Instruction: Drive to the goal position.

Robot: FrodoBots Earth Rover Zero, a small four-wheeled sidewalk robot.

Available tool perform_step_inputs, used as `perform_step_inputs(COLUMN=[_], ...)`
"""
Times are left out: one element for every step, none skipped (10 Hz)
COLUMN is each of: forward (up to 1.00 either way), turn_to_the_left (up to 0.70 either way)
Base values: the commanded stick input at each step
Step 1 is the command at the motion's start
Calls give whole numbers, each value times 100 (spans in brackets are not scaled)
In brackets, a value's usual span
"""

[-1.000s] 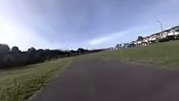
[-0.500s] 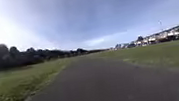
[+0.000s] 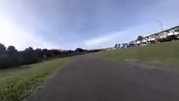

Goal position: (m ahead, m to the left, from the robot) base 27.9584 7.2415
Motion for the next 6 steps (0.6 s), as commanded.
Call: perform_step_inputs(forward=[100, 100, 100, 100, 100, 100], turn_to_the_left=[0, 0, 0, 11, 27, 27])
